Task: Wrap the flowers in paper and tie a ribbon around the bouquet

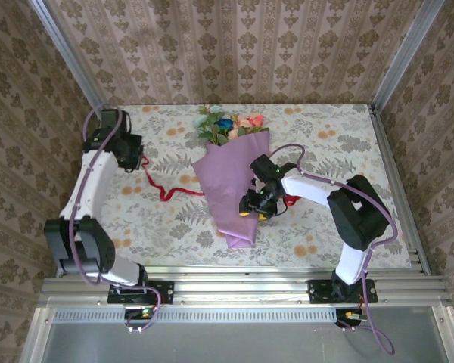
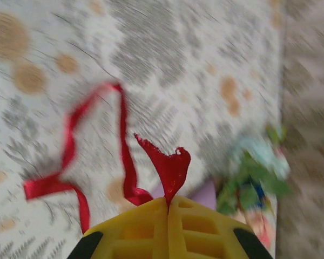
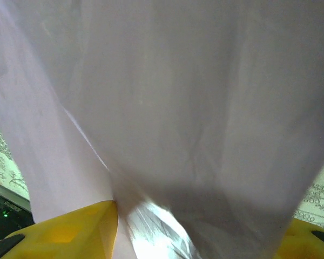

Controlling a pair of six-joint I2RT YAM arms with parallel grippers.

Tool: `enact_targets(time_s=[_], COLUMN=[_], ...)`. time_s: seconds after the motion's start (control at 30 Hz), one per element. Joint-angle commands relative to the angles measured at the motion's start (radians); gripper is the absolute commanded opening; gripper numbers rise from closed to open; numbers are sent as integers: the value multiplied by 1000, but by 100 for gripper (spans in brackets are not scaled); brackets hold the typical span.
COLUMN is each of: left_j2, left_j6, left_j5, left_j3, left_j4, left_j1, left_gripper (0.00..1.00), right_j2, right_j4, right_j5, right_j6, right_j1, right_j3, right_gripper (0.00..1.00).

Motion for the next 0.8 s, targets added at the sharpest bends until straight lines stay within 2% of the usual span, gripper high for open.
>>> enact_targets(time_s=[0.0, 0.07, 0.13, 0.2, 0.27, 0.37, 0.43, 0.53, 0.7, 0.73, 0.77], left_j2=[-111, -131, -117, -67, 38, 228, 342, 504, 761, 802, 844], left_j6=[115, 110, 72, 12, 7, 64, 67, 22, 44, 33, 26], left_j5=[-30, -12, 20, 50, 85, 124, 142, 202, 286, 316, 339], left_j3=[63, 65, 51, 42, 126, 358, 455, 555, 827, 862, 909], left_j4=[61, 158, 289, 464, 570, 519, 522, 567, 409, 411, 382], left_j1=[-163, -278, -353, -448, -516, -591, -616, -623, -640, -646, -653], left_gripper=[0, 0, 0, 0, 0, 0, 0, 0, 1, 10, 24], right_j2=[21, 30, 37, 39, 40, 32, 22, 10, 7, 6, 9], right_j4=[-11, 8, 19, 25, 33, 40, 41, 90, 130, 134, 136], right_j5=[20, 10, 6, 3, 0, 3, 5, 1, 9, 12, 15], right_j6=[-24, -24, -24, -28, -30, -35, -31, -20, -4, -2, 0], right_j1=[4, 4, 5, 7, 7, 7, 7, 7, 7, 7, 7], right_j3=[19, 17, 17, 11, 1, -16, -34, -64, -105, -106, -106], right_gripper=[52, 52, 53, 53, 53, 53, 53, 53, 53, 53, 53])
